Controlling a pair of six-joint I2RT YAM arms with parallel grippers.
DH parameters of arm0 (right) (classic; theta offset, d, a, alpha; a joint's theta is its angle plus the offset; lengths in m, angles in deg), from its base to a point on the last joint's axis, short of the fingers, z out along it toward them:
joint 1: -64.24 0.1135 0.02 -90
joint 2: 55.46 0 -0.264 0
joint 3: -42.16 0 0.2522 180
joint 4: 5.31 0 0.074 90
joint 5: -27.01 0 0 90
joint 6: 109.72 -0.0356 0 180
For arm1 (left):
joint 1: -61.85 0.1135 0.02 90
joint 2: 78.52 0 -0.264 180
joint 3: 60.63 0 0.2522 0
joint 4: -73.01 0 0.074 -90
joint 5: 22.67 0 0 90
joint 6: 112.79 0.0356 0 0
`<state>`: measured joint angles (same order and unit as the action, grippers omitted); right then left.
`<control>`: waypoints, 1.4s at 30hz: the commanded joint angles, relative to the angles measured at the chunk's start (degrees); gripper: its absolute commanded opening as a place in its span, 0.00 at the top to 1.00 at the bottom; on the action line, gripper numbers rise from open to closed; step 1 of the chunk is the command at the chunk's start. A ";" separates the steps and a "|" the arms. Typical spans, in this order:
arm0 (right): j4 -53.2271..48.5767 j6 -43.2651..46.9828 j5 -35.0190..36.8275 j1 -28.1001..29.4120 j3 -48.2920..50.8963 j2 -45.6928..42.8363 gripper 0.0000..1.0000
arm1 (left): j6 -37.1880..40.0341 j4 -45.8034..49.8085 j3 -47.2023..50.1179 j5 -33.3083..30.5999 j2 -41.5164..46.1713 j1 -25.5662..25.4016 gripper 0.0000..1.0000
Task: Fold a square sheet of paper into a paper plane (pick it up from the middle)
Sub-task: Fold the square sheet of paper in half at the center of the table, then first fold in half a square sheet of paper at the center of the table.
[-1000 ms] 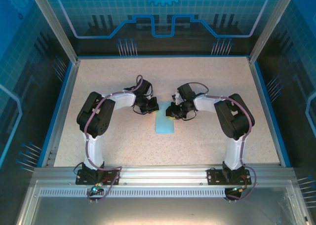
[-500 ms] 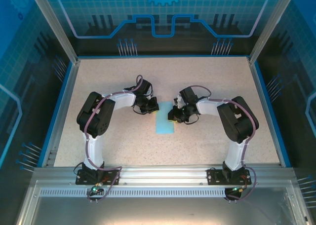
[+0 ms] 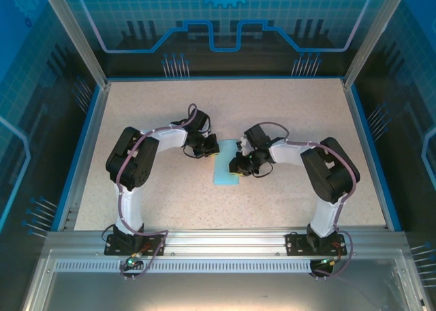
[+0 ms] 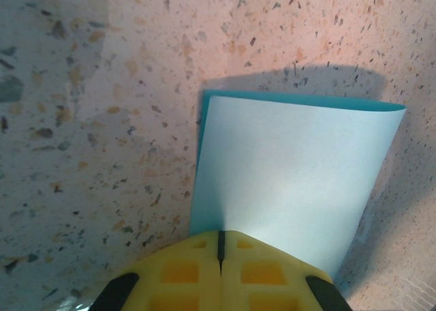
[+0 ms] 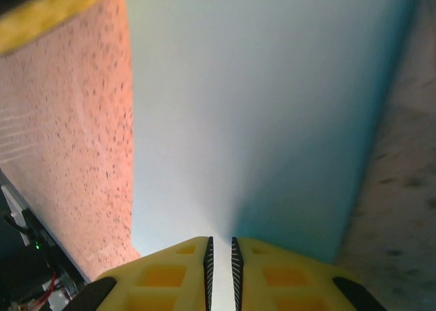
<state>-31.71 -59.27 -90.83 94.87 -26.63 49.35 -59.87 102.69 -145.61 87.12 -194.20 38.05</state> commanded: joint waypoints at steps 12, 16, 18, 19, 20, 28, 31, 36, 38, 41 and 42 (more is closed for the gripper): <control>-2.89 1.30 2.17 1.04 3.82 -4.97 0.82 | 0.17 4.80 1.35 -3.53 -0.18 0.22 0.96; -1.99 1.00 3.23 -0.08 4.31 -7.56 0.82 | -0.15 4.83 1.10 -3.19 1.04 0.19 0.96; -1.58 0.71 3.55 -0.55 6.17 -6.59 0.82 | -0.45 4.66 1.21 -2.92 1.71 0.24 0.96; -1.59 0.62 3.72 -0.66 6.31 -5.65 0.82 | -0.66 4.51 1.40 -2.75 2.09 0.25 0.96; -1.59 0.63 3.51 -0.66 6.30 -4.77 0.82 | -0.80 4.30 1.49 -2.38 2.49 0.21 0.96; -2.21 3.73 1.94 -0.50 6.08 -1.16 0.83 | -2.16 -0.26 1.57 4.35 6.23 -0.18 0.86; -3.47 6.60 1.89 -0.49 6.09 -1.06 0.84 | -2.90 -3.82 1.28 8.20 6.87 -0.92 0.79; -3.27 8.36 1.44 -0.83 6.51 -1.19 0.84 | -4.48 -7.84 -0.46 10.93 4.44 -2.47 0.75; -3.09 8.43 1.17 -0.93 6.56 -0.95 0.84 | -4.53 -7.28 -2.03 10.58 2.56 -2.83 0.75; -3.17 8.41 1.15 -1.09 6.42 -0.89 0.84 | -4.73 -6.65 -4.38 10.20 -0.26 -2.98 0.76; -3.26 8.52 1.03 -1.12 6.35 -0.89 0.84 | -4.72 -6.56 -5.18 10.33 -1.24 -3.08 0.76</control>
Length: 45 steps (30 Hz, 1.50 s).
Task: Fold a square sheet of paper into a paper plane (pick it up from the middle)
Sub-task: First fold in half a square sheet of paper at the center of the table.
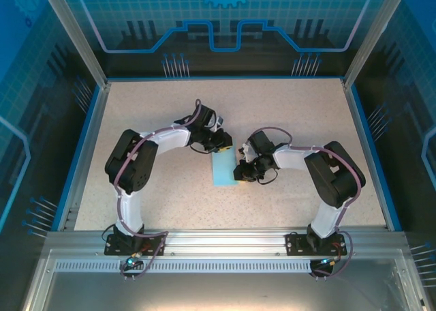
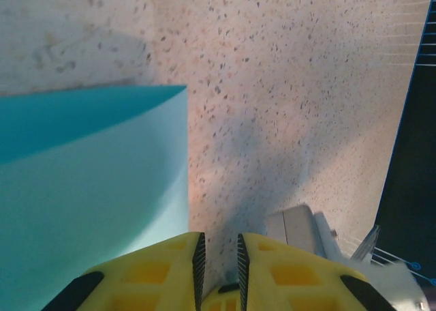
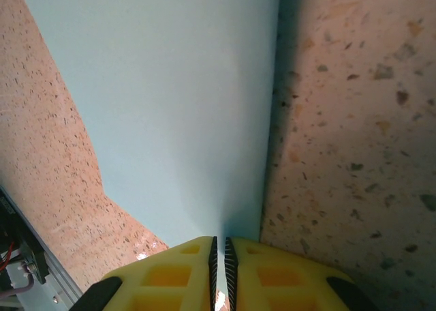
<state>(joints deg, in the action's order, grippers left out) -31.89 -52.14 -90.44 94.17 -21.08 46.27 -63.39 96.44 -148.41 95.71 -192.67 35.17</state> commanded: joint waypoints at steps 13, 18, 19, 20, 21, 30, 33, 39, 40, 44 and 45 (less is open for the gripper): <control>-3.75 1.58 0.68 -0.58 0.74 2.26 0.85 | -0.45 1.58 -9.73 1.50 -10.43 -0.73 0.79; -3.54 1.49 0.64 -0.58 0.95 2.51 0.87 | -0.44 2.01 -11.35 1.43 -12.28 -0.67 0.83; -3.60 1.49 0.70 -0.60 0.92 2.72 0.87 | -0.45 2.33 -11.79 1.16 -12.70 -0.72 0.85; -3.49 1.40 0.68 -0.59 0.95 2.84 0.87 | -0.37 2.66 -12.10 0.67 -13.12 -0.74 0.86; -3.49 1.26 0.68 -0.58 0.89 2.78 0.87 | -0.31 2.95 -12.36 0.27 -13.37 -0.66 0.87; -3.15 0.56 -0.26 -0.99 0.19 0.83 0.88 | 2.32 4.74 -12.56 -2.83 -14.57 -0.72 0.92; -1.44 -1.06 -1.28 -1.52 -0.62 -1.49 0.87 | 3.28 4.52 -12.31 -2.76 -15.17 -0.73 0.93; 1.15 -4.16 0.88 -2.64 -6.35 -1.32 0.87 | 4.06 4.30 -11.39 -2.52 -15.63 -0.73 0.94; 1.39 -4.57 1.22 -2.93 -7.26 -0.42 0.87 | 4.09 4.22 -11.12 -2.54 -15.60 -0.72 0.94; 3.48 -6.99 2.41 -4.00 -9.65 3.32 0.88 | 4.05 3.61 -10.21 -2.35 -15.67 -0.69 0.94; 4.00 -7.31 2.45 -4.09 -10.02 3.94 0.88 | 4.12 3.52 -10.03 -2.25 -15.69 -0.74 0.94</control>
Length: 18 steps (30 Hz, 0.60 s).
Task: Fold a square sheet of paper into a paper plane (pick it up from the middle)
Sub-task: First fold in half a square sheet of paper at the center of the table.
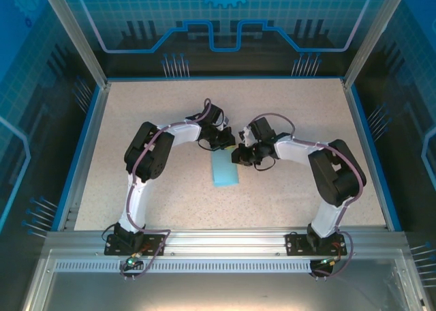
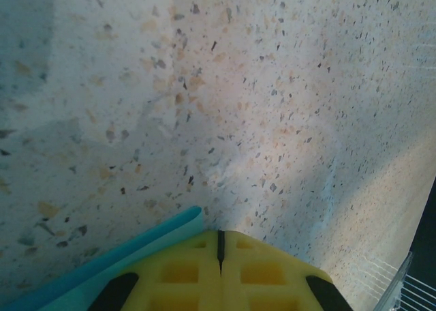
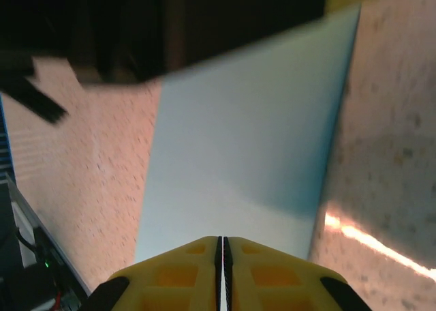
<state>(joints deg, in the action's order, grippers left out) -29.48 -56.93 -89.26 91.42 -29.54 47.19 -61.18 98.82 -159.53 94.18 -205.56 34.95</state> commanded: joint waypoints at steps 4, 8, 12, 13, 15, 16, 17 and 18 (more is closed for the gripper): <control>3.15 -3.59 1.91 -1.43 -4.41 6.26 0.88 | 2.03 0.82 1.38 -0.36 -2.86 -0.40 0.94; 4.08 -4.35 2.51 -1.59 -5.69 8.85 0.88 | 2.16 0.85 1.46 -0.22 -2.86 -0.43 0.94; 4.73 -4.80 2.30 -1.88 -5.80 11.03 0.88 | 2.20 0.87 1.49 -0.21 -2.83 -0.39 0.94; 4.93 -4.80 1.90 -1.91 -5.72 11.53 0.88 | 2.21 0.91 1.60 -0.15 -2.78 -0.39 0.95; 5.32 -4.81 0.97 -1.87 -5.38 12.24 0.88 | 2.23 0.87 1.64 -0.24 -2.79 -0.39 0.94; 5.49 -4.76 0.49 -1.87 -5.20 12.51 0.88 | 2.27 0.83 1.65 -0.30 -2.73 -0.32 0.94; 5.45 -4.73 0.29 -1.87 -4.99 12.57 0.88 | 2.17 0.85 1.62 -0.37 -2.77 -0.34 0.94; 5.33 -4.62 0.19 -1.80 -4.64 12.53 0.88 | 2.12 0.87 1.62 -0.47 -2.71 -0.32 0.94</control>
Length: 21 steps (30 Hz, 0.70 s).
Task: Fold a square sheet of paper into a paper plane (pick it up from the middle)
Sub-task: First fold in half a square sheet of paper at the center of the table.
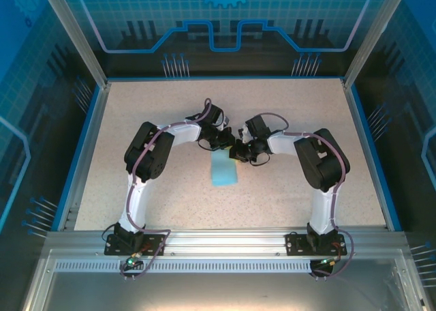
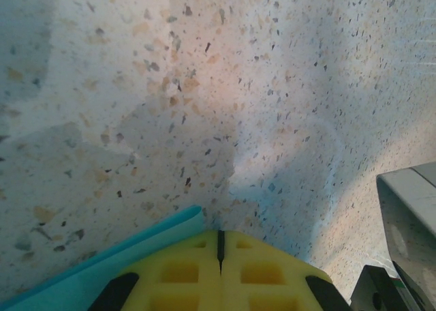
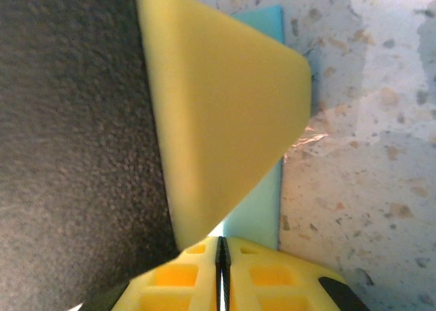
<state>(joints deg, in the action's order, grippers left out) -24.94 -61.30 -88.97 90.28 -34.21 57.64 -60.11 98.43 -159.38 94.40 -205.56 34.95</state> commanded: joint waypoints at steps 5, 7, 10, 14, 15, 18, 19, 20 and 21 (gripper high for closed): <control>-2.07 1.64 -1.75 -0.18 1.79 0.83 0.88 | 0.92 1.26 1.58 -1.50 -2.68 0.11 0.95; -3.83 2.56 -2.43 0.32 2.97 -0.15 0.88 | 1.02 1.19 1.58 -1.55 -2.67 0.37 0.95; -5.42 3.20 -3.52 1.43 5.58 -2.26 0.88 | 1.23 1.19 1.75 -1.59 -2.67 0.85 0.95; -5.30 2.05 -4.20 2.85 10.23 -4.98 0.88 | 1.45 1.13 2.23 -1.79 -2.80 1.23 0.95; -4.85 1.58 -4.30 3.23 11.54 -5.63 0.88 | 1.52 1.09 2.45 -1.84 -2.85 1.32 0.95; -4.04 0.10 -4.18 4.49 15.33 -7.60 0.87 | 1.49 0.94 2.72 -1.76 -3.02 1.49 0.95; -3.74 -0.37 -4.09 5.07 16.36 -8.36 0.87 | 1.57 0.98 2.68 -1.77 -3.10 1.64 0.95; -3.62 -0.88 -4.04 5.53 17.25 -8.99 0.87 | 1.65 0.93 2.72 -1.81 -3.14 1.67 0.95; -3.58 -1.23 -3.99 6.04 17.96 -9.58 0.87 | 1.71 0.99 2.61 -1.76 -3.18 1.67 0.95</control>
<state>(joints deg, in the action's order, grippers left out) -21.07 -60.67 -90.90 93.41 -20.33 48.59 -60.02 97.14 -158.55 95.51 -205.56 35.61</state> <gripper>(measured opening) 0.125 0.066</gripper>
